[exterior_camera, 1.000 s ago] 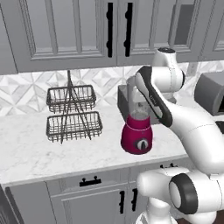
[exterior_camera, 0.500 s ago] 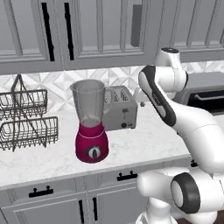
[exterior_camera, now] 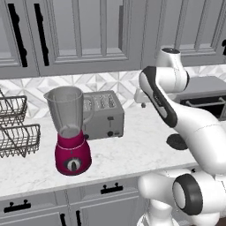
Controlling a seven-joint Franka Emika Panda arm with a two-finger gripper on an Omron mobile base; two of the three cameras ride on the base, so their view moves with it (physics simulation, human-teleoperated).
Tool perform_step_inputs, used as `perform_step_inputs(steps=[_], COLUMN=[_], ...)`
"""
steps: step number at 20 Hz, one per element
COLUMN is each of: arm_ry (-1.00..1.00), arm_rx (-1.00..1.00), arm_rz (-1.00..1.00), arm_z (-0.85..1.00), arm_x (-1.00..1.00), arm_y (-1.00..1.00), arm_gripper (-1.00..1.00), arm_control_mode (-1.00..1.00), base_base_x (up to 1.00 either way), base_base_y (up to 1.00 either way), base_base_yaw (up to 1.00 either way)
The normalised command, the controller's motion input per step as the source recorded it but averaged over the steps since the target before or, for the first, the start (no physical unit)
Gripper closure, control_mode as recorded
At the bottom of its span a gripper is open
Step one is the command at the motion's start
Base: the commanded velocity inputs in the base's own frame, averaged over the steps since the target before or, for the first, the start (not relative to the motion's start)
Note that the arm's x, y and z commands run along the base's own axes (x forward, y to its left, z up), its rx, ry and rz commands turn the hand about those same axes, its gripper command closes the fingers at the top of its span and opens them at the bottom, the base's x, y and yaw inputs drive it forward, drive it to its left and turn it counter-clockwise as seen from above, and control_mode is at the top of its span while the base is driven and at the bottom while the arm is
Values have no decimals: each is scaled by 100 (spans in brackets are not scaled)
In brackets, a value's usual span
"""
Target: Close the lid blender by securely placing the lid on top.
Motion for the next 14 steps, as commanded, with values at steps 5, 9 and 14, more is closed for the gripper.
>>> perform_step_inputs(steps=[5, 9, 14], arm_ry=[0, 0, 8], arm_rx=[0, 0, 0], arm_rz=[0, 0, 0], arm_z=[0, 0, -78], arm_x=[0, 0, -34], arm_y=[0, 0, -31], arm_gripper=[-100, -100, -100], arm_control_mode=[100, 100, -100], base_base_x=[2, 0, 0], base_base_y=[-7, 0, 0], base_base_yaw=[0, 0, 0])
